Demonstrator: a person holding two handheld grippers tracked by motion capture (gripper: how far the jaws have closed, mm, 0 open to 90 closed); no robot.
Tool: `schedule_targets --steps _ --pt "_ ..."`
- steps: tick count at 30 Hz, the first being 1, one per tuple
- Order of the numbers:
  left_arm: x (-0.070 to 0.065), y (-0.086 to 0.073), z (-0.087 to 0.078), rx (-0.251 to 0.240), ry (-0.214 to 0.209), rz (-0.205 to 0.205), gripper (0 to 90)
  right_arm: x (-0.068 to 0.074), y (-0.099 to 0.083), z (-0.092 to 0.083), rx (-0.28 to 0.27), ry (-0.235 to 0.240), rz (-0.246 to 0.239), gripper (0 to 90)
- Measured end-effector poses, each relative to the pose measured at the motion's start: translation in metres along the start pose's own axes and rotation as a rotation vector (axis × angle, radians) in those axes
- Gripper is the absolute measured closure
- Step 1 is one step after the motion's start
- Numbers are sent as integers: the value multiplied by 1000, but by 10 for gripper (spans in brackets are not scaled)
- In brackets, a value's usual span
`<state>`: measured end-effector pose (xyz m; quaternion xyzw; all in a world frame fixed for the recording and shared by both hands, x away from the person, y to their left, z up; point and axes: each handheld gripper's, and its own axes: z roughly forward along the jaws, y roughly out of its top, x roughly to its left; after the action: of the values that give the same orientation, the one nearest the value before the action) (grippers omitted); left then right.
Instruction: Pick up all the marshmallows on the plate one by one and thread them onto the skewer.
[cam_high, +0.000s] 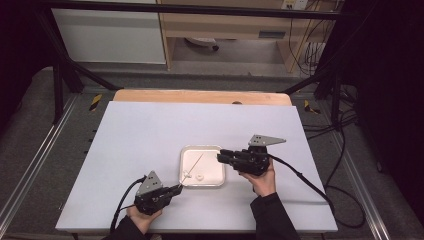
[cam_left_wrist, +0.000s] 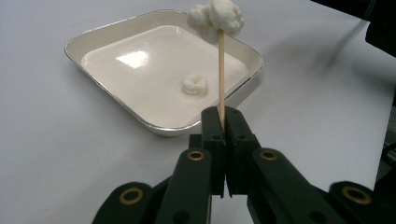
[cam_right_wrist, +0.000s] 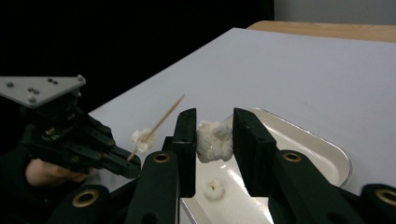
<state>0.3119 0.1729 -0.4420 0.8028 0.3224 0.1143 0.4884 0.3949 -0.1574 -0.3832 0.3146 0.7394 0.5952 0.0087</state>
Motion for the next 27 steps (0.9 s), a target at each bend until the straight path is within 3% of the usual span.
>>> schedule_targets --steps 10,27 --pt "-1 0 1 2 -5 2 881 -4 11 2 -75 48 95 725" --pt "-2 0 0 -1 -11 9 881 -4 11 30 -39 115 147 729"
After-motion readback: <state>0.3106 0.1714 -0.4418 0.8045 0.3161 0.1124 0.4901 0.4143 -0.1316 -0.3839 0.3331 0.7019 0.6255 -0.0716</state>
